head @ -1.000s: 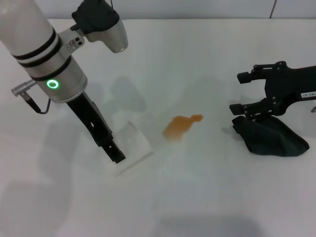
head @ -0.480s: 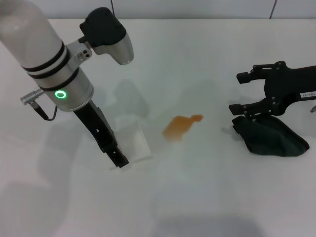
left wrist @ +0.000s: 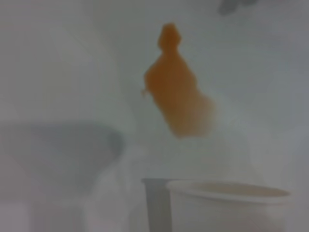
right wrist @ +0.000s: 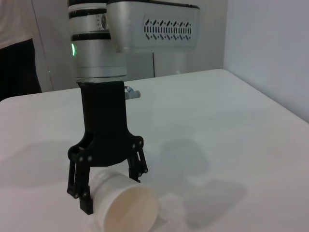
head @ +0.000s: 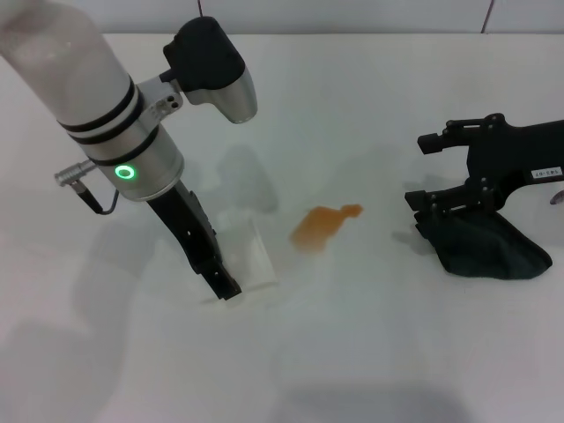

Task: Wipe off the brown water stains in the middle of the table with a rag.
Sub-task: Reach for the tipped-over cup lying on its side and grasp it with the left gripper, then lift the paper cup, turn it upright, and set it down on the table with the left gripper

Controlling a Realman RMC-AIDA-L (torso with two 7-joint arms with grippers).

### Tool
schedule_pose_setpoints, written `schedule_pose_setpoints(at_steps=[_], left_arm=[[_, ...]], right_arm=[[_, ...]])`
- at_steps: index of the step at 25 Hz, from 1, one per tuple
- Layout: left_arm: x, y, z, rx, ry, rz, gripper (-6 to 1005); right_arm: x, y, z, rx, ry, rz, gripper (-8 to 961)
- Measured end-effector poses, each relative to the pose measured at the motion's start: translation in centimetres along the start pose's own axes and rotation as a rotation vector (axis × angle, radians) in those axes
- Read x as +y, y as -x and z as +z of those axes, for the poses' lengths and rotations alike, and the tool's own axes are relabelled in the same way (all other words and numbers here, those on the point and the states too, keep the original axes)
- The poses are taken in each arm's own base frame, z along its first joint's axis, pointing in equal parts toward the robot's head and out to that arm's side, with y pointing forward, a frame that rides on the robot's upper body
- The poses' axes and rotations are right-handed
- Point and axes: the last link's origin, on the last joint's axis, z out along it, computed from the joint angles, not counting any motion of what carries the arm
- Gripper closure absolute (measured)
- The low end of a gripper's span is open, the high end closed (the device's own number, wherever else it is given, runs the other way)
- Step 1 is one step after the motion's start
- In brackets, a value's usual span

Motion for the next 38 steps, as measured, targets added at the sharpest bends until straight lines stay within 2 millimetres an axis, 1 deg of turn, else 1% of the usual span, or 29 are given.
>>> schedule_pose_setpoints(at_steps=[11,25,28,31,33,36,38], left_arm=[[0.3,0.1,0.6,-0.02,0.003,0.019,138],[0.1,0.2,0.7,-0.002,-0.013,0.018,209],[0.1,0.1,0.7,0.005,-0.01,0.021,253],[0.3,-0.3,0.2,0.059,-0.01,0.039,287],[0.3,-0.3,-0.6,0.125,-0.029,0.059,296],[0.5,0.3,-1.8,0.247,-0.075,0.09,310],[0.5,0.9,-2.1,0.331,-0.114,0.114,319]], right_arm=[[0.1,0.0,0.1,0.005,0.006,-0.003,101],[0.1,-0.2,0.1,0.01,0.006,0.001,102],[0.2,-0.3,0.0,0.011,0.005,0.002,102],[0.2,-0.3,0.0,0.01,0.003,0.003,103],[0.2,-0.3,-0.1,0.009,0.002,0.003,103],[0.1,-0.2,0.0,0.007,0.002,0.0,103],[0.1,0.0,0.0,0.006,0.003,-0.002,103]])
